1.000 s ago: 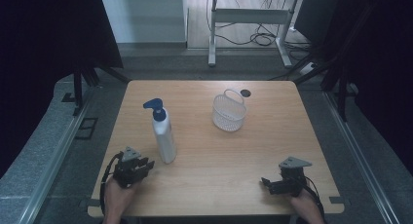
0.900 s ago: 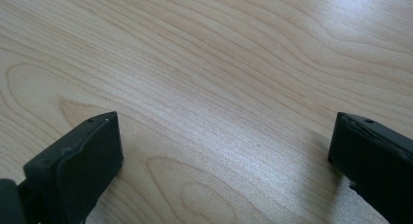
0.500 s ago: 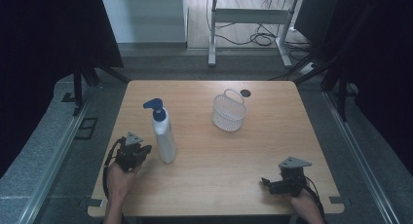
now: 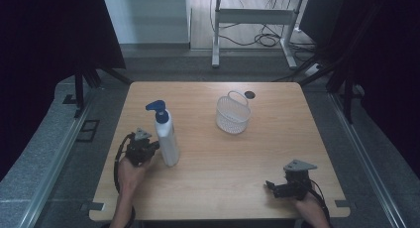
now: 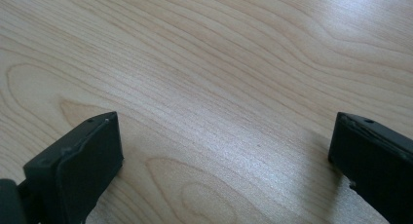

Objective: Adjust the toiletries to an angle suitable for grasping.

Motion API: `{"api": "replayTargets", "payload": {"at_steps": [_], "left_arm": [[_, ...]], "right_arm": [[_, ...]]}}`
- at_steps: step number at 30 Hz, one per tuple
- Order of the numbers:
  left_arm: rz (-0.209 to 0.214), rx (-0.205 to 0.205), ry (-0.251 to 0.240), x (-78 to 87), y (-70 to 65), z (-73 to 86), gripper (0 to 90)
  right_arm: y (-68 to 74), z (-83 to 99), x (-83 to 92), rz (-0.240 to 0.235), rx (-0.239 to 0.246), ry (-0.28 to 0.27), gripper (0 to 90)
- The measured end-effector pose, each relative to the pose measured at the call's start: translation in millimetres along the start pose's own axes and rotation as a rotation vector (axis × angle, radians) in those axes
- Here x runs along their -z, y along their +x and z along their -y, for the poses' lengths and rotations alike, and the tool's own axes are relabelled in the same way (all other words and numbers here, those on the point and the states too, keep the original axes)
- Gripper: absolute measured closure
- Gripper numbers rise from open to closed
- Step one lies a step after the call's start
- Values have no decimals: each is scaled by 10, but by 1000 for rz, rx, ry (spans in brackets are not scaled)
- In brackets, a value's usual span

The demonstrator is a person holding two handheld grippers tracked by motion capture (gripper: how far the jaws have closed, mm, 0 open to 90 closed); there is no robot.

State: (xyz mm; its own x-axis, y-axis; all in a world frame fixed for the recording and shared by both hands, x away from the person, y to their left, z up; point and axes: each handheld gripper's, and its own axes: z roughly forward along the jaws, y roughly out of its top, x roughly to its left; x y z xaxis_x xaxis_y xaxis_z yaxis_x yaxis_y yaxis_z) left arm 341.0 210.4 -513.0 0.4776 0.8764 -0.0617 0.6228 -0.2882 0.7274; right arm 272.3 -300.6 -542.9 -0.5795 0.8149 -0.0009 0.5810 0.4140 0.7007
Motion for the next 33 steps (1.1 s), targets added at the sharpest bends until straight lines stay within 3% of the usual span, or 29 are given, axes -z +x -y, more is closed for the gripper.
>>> {"api": "replayTargets", "payload": {"at_steps": [15, 33], "left_arm": [[35, 26, -1, -111, 4, -11, 892], [133, -41, 13, -242, -262, -40, 892]], "right_arm": [[-1, 0, -1, 0, 1, -1, 0], [1, 0, 0, 0, -1, 0, 0]]}}
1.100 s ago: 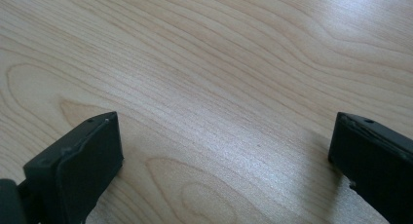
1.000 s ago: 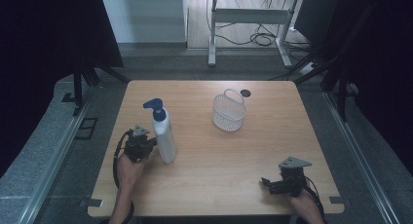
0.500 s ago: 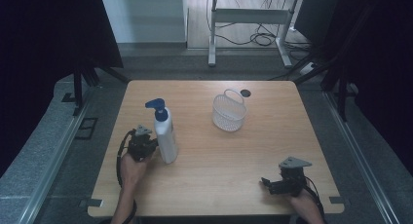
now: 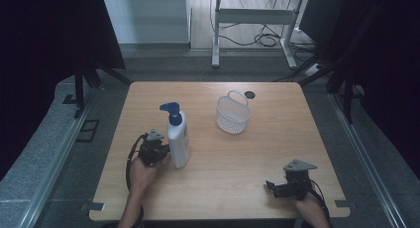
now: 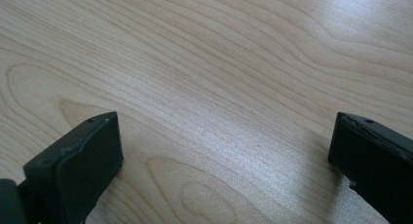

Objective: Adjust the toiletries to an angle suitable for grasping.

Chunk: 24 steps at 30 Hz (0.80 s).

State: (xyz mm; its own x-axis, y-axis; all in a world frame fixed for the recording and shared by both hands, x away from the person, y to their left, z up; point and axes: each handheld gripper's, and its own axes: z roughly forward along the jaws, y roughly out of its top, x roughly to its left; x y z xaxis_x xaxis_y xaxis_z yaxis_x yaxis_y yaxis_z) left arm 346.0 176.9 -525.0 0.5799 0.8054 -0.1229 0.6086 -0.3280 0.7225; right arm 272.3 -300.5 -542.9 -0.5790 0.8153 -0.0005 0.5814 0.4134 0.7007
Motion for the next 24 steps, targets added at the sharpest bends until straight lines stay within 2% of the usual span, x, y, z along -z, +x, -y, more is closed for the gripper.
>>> {"api": "replayTargets", "payload": {"at_steps": [8, 24], "left_arm": [[37, -37, 14, -39, -152, -25, 892], [90, -74, 28, -88, -344, -49, 892]], "right_arm": [[-1, 0, 0, 0, 1, 0, 0], [-1, 0, 0, 0, 2, 0, 0]]}}
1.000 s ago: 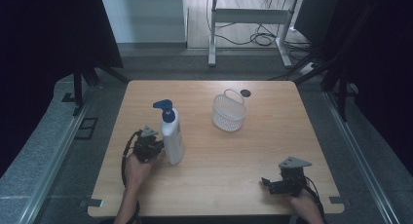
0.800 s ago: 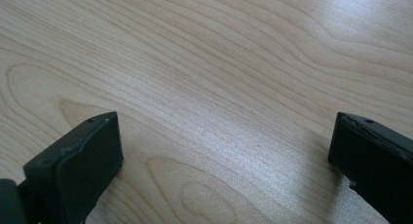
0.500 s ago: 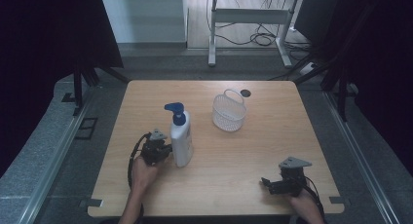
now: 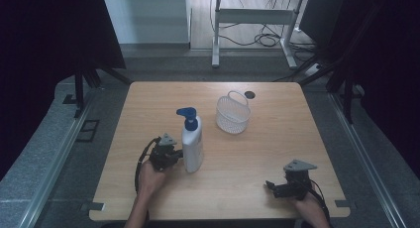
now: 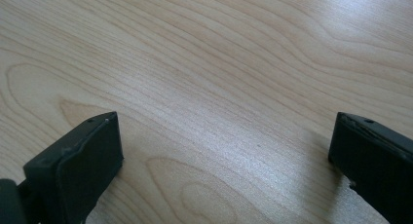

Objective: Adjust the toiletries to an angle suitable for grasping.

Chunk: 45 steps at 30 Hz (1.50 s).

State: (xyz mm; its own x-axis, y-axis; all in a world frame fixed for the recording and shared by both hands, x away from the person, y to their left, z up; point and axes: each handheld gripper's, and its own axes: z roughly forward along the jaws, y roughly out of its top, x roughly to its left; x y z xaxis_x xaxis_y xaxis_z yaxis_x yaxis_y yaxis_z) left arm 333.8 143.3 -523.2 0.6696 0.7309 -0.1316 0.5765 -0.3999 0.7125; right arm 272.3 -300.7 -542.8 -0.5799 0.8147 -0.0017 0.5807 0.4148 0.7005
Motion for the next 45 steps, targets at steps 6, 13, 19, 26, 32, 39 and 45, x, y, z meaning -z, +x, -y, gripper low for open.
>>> {"api": "replayTargets", "payload": {"at_steps": [6, 13, 19, 26, 32, 39, 45], "left_arm": [[14, -15, 8, -24, -74, -3, 891], [38, -52, 20, -58, -190, -34, 891], [58, -47, 3, -63, -270, -51, 889], [76, -58, -1, -66, -351, -68, 886], [93, -73, 7, -75, -446, -70, 881], [122, -89, 16, -89, -547, -73, 877], [158, -112, 30, -125, -658, -86, 866]], "right_arm": [[0, 0, 0, 0, 0, 0, 0], [0, 0, 0, 0, 0, 0, 0], [0, 0, 0, 0, 0, 0, 0], [0, 0, 0, 0, 0, 0, 0], [0, 0, 0, 0, 0, 0, 0], [0, 0, 0, 0, 0, 0, 0], [0, 0, 0, 0, 0, 0, 0]]}}
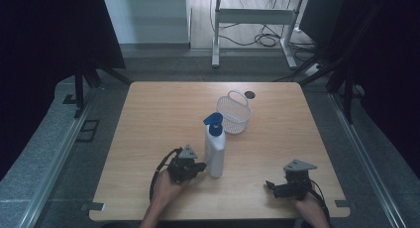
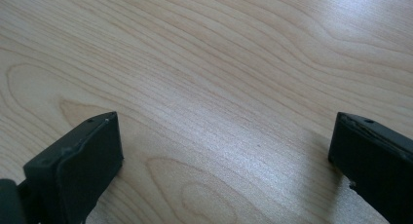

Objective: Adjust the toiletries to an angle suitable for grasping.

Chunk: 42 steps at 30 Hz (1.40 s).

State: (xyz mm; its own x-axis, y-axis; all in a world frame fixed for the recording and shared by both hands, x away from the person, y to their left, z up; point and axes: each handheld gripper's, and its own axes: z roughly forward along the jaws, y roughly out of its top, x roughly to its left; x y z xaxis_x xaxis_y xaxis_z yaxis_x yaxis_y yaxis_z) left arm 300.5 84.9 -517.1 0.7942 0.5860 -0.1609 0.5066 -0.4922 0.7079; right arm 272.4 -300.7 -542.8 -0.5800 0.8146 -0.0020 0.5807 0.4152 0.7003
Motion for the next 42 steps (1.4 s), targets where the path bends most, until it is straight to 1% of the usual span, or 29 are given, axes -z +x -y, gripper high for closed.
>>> {"api": "replayTargets", "payload": {"at_steps": [9, 13, 16, 18, 19, 20, 21, 22, 23, 26, 31, 35, 36, 38, 39, 40, 42], "left_arm": [[31, -18, 4, -65, -86, -47, 854], [40, -39, 13, -106, -135, -84, 854], [49, -41, 8, -128, -163, -105, 855], [60, -49, 6, -151, -189, -131, 857], [66, -57, 7, -181, -224, -161, 859], [66, -57, 7, -181, -224, -161, 860], [62, -75, 15, -220, -255, -189, 863], [62, -75, 15, -220, -255, -189, 868], [57, -87, 25, -238, -265, -199, 868], [52, -93, 31, -291, -281, -208, 885], [37, -91, 30, -250, -268, -189, 891], [38, -90, 32, -173, -253, -157, 883], [35, -87, 32, -155, -251, -143, 845], [18, -89, 40, -107, -241, -88, 805], [18, -89, 40, -107, -241, -88, 784], [12, -87, 40, -95, -237, -65, 784], [-1, -83, 45, -72, -229, -18, 727]], "right_arm": [[-1, 0, 0, 0, 1, -1, 0], [1, 0, 0, 0, -1, 0, 0], [1, 0, 0, 0, -1, 0, 0], [1, 0, 0, 0, -1, 0, 0], [1, 0, 0, 0, -1, 0, 0], [1, 0, 0, 0, -1, 0, 0], [1, 0, 0, 0, -1, 0, 0], [1, 0, 0, 0, -1, 0, 0], [0, 0, 0, 0, -1, 0, 0], [0, 0, 0, 0, 0, -1, 0], [-1, 0, 0, 0, 1, -1, 0], [-1, 0, 0, 0, 1, 0, 0], [-1, 0, 0, 0, 1, -1, 0], [0, 0, 0, 0, 0, -1, 0], [0, 0, 0, 0, 0, -1, 0], [0, 0, 0, 0, 0, -1, 0], [0, 0, 0, 0, 0, -1, 0]]}}
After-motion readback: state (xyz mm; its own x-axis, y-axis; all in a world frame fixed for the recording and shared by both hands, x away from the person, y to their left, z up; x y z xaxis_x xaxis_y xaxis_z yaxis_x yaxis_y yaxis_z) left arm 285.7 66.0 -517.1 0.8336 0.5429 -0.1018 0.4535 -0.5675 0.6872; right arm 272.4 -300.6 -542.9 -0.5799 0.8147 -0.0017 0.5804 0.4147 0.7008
